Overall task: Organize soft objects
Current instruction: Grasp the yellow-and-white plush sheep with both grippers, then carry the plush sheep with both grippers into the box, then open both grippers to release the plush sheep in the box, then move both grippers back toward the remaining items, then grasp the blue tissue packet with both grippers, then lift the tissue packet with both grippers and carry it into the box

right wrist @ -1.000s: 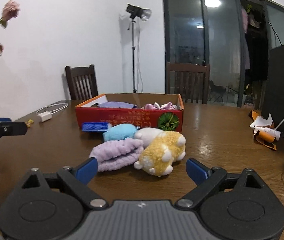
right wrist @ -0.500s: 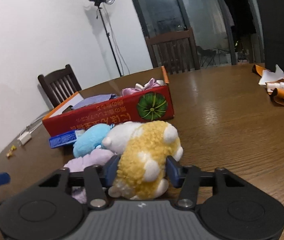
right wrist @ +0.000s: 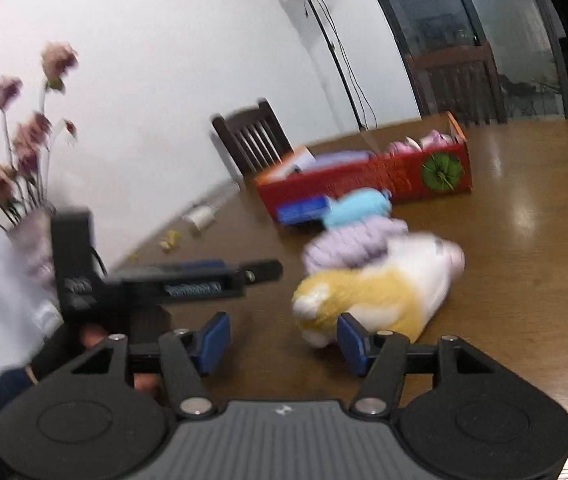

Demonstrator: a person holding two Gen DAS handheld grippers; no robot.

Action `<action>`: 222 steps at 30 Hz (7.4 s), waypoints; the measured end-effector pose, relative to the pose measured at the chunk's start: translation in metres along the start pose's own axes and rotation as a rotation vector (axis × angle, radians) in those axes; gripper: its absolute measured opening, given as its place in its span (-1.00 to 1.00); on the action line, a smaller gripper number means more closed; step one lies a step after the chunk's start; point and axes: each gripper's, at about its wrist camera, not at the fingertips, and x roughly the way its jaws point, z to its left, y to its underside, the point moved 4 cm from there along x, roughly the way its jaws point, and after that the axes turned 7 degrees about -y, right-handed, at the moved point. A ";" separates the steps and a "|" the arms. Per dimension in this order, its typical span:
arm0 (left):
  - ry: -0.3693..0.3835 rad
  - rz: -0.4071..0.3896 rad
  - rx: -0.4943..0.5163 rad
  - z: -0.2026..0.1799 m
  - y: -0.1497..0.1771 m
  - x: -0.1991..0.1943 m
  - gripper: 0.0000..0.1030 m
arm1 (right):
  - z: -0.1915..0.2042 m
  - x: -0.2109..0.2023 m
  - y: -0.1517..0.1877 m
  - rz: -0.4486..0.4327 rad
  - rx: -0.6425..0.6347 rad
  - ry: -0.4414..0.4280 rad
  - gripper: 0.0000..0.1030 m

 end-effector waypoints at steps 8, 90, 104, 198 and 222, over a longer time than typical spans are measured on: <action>0.200 0.021 -0.056 -0.012 0.006 -0.029 0.89 | -0.058 0.011 -0.014 -0.062 0.053 0.235 0.20; -0.089 -0.143 -0.016 0.073 -0.224 0.059 0.48 | -0.083 0.171 -0.284 0.051 -0.066 0.166 0.46; -0.105 -0.267 0.065 0.038 -0.142 -0.053 0.84 | -0.030 0.047 -0.211 -0.160 -0.337 0.258 0.66; 0.346 0.275 -0.192 -0.008 0.045 -0.032 -0.26 | -0.018 0.054 0.016 0.099 0.053 0.049 -0.38; 0.298 0.276 -0.195 0.015 -0.150 0.211 -0.21 | -0.150 0.237 -0.208 0.038 0.071 0.161 -0.50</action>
